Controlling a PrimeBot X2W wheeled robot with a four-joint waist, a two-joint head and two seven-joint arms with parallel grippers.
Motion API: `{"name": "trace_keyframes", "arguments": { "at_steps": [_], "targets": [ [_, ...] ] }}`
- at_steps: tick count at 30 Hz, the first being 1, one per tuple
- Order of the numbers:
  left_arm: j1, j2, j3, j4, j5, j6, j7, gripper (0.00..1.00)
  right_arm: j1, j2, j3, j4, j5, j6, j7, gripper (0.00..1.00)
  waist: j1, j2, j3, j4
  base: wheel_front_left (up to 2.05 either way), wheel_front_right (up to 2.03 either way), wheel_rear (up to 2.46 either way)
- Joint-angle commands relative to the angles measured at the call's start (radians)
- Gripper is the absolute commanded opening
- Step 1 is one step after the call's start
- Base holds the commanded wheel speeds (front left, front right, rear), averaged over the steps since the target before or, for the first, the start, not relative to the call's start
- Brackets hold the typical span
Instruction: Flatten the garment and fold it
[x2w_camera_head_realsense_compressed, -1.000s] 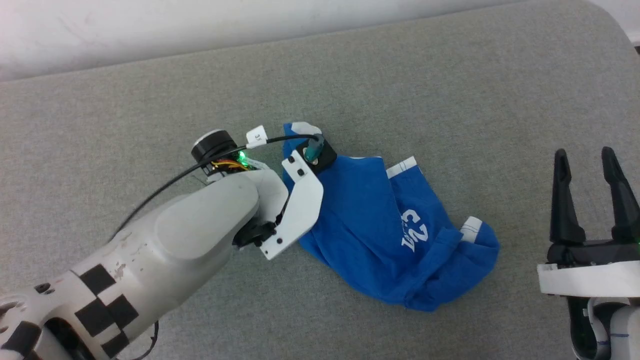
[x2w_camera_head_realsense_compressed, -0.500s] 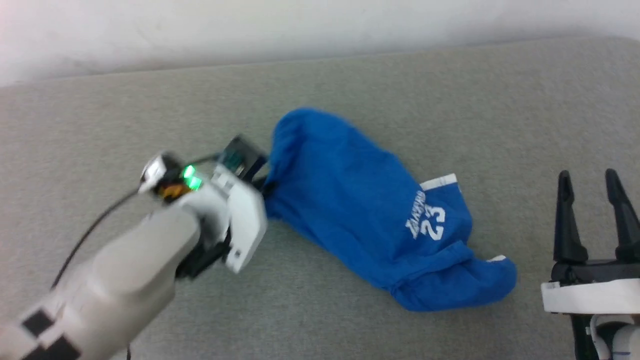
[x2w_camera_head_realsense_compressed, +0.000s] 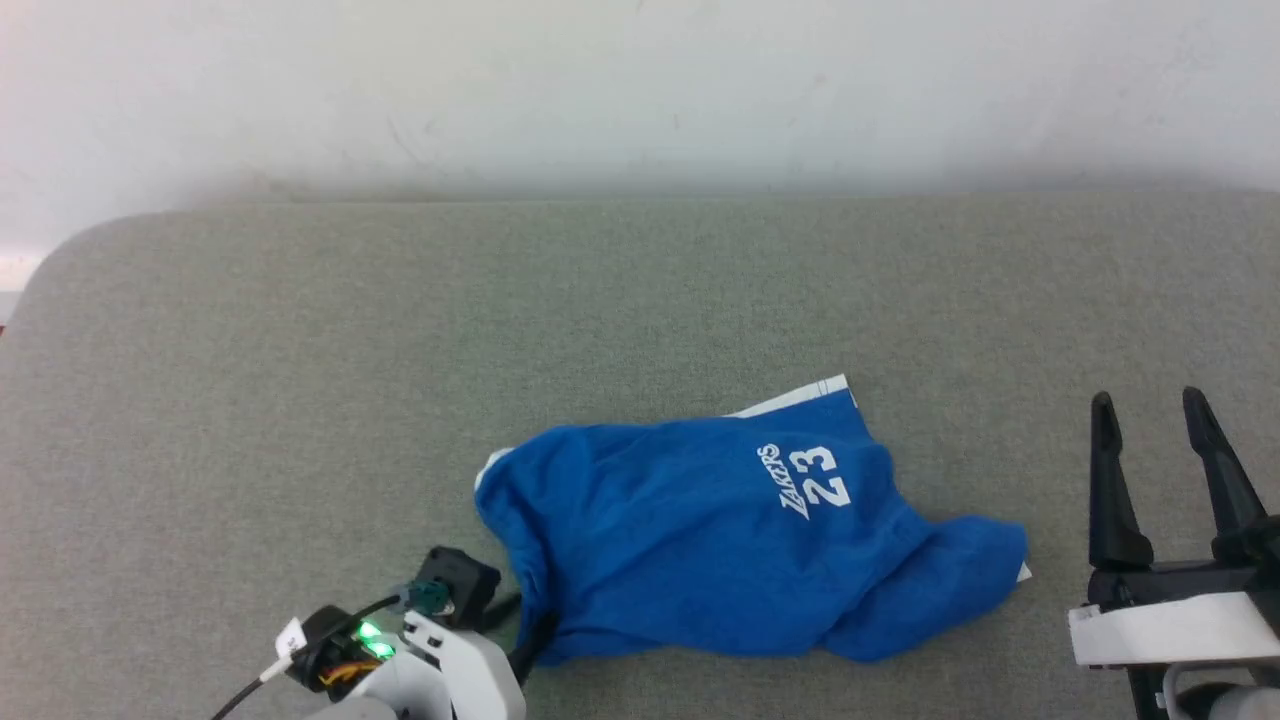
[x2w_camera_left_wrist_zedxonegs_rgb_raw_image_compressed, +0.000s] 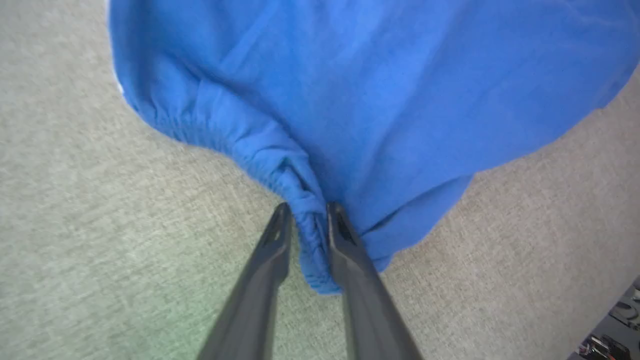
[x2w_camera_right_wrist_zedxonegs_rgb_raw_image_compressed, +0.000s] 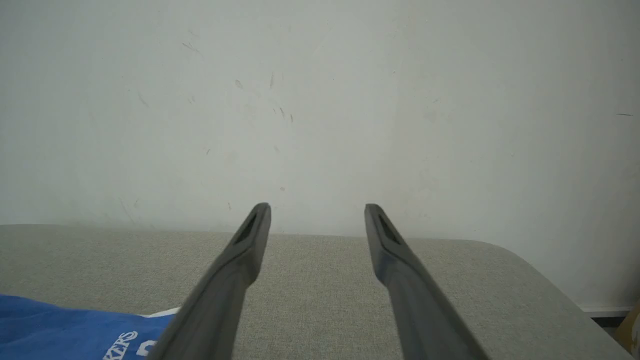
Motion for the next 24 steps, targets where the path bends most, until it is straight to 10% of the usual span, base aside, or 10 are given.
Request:
{"name": "trace_keyframes", "arguments": {
  "at_steps": [1, 8, 17, 24],
  "targets": [
    [0.001, -0.001, 0.008, -0.001, 0.021, 0.023, -0.024, 1.0, -0.008, 0.002, 0.009, 0.0, -0.019, -0.002, -0.005, 1.0, 0.0002, -0.0001, -0.026, 0.018, 0.0, 0.0, 0.0],
    [-0.03, -0.028, 0.107, -0.01, 0.112, 0.15, -0.253, 1.0, -0.151, -0.029, 0.027, -0.016, -0.12, -0.002, -0.005, 1.0, 0.0002, -0.0001, -0.036, 0.043, 0.0, 0.0, 0.0],
    [0.05, -0.135, 0.448, -0.125, 0.328, 0.33, -0.319, 1.0, -0.398, -0.309, 0.26, 0.154, -0.058, -0.002, -0.003, 1.0, 0.0002, -0.0001, 0.009, 0.097, 0.0, 0.0, 0.0],
    [0.202, -0.263, 0.705, -0.205, 0.537, 0.331, -0.32, 1.0, -0.616, -0.581, 0.684, 0.292, 0.23, -0.002, 0.419, 1.0, 0.0002, -0.0001, 0.055, 0.15, 0.0, 0.0, 0.0]
  ]
}}
